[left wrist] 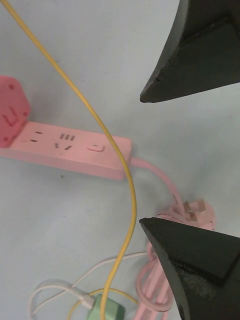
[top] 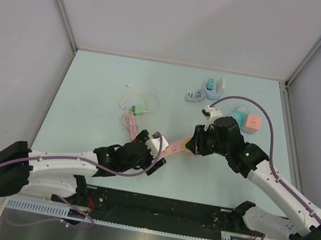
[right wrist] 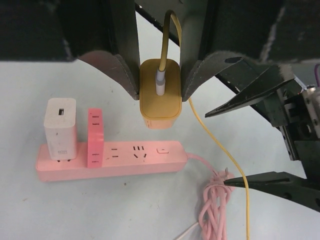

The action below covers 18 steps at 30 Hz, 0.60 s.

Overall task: Insert the plug
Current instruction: Insert the plug into the socket.

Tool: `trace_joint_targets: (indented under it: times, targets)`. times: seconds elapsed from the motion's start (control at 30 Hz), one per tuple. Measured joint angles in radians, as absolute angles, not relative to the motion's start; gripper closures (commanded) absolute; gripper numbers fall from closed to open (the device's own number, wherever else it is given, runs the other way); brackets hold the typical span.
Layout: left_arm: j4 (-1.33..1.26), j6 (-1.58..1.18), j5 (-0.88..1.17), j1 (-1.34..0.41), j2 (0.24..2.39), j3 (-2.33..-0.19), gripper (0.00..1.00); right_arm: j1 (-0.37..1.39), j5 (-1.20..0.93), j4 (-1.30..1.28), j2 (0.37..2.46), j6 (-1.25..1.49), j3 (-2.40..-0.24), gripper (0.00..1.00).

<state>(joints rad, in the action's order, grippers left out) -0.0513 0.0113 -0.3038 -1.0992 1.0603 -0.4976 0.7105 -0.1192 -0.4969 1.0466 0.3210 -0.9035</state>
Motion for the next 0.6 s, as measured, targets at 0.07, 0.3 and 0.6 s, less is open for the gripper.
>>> trace_joint_targets:
  times: [0.07,0.3,0.6]
  targets:
    - [-0.035,0.007,-0.315,-1.099,1.106,-0.498,0.0,0.712,-0.112,-0.496,1.039,0.321,-0.891,1.0]
    - [-0.055,0.046,-0.333,-1.099,1.21,-0.507,0.01,0.712,-0.097,-0.488,1.025,0.32,-0.855,1.0]
    - [-0.165,0.16,-0.326,-1.099,1.33,-0.553,0.12,0.712,-0.072,-0.443,0.993,0.312,-0.822,1.0]
